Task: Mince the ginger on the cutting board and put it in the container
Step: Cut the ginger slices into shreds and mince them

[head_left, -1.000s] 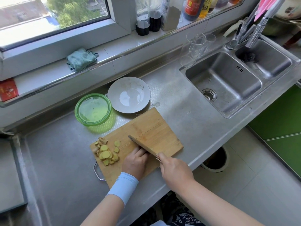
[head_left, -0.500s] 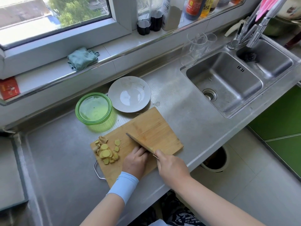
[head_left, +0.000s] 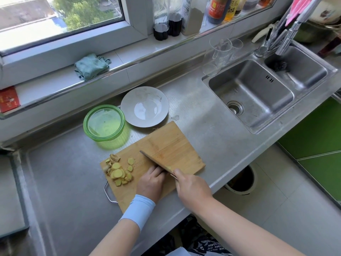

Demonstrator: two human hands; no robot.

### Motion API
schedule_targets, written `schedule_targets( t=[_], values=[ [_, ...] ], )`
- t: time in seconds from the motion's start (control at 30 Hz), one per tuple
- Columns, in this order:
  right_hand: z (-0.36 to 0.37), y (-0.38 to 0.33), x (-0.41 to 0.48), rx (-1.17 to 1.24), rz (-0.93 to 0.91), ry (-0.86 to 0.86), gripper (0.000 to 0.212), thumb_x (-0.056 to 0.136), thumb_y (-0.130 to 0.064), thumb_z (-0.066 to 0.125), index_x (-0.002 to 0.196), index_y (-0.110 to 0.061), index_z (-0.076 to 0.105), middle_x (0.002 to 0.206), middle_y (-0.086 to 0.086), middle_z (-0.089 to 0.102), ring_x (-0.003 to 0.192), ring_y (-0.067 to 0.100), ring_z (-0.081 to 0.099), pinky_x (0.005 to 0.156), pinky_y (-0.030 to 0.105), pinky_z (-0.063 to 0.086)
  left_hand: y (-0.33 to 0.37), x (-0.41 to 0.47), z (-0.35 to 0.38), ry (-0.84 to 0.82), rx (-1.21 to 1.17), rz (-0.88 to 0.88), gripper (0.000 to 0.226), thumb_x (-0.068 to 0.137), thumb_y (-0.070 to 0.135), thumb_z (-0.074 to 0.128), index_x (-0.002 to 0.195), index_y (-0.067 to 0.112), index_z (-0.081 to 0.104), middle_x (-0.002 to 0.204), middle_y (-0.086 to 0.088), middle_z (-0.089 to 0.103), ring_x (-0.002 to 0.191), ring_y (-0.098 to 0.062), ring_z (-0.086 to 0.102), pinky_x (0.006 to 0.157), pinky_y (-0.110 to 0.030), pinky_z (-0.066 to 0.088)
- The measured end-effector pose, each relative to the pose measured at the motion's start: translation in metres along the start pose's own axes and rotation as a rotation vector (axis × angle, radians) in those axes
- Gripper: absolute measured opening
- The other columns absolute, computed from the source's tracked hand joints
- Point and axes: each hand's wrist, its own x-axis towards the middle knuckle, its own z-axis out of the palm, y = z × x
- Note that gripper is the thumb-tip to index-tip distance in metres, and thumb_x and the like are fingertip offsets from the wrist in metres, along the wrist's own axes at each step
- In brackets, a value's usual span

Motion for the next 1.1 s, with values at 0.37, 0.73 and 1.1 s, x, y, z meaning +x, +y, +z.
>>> schedule_targets(
  t=[0.37,0.73,1.1],
  values=[
    [0.002,0.005,-0.008,-0.019,0.015,-0.035,0.013,0.106,-0.031,0.034,0.114,-0.023,0.041,0.074,-0.001,0.056,0.069,0.026,0.06,0.055,0.035,0.039,0.0,-0.001,0.005,0.054,0.03,-0.001,0.029,0.082,0.001,0.046,0.073,0.013,0.071,0.082,-0.003,0.068,0.072,-0.024,0.06,0.051,-0.031,0.05],
    [0.003,0.013,-0.018,0.032,0.013,-0.022,0.014,0.106,-0.031,0.035,0.115,-0.024,0.043,0.076,-0.002,0.059,0.065,0.024,0.055,0.055,0.036,0.039,-0.004,-0.006,0.008,0.05,0.016,0.022,0.024,0.083,0.0,0.053,0.08,0.012,0.074,0.09,-0.004,0.071,0.076,-0.026,0.064,0.056,-0.032,0.053],
    [0.002,0.014,-0.019,0.03,0.002,0.002,0.016,0.106,-0.031,0.035,0.116,-0.023,0.045,0.073,-0.006,0.053,0.062,0.021,0.048,0.055,0.034,0.032,-0.004,-0.005,0.007,0.056,0.016,0.033,0.027,0.087,0.0,0.05,0.083,0.011,0.075,0.091,-0.004,0.07,0.08,-0.024,0.063,0.058,-0.031,0.054]
  ],
)
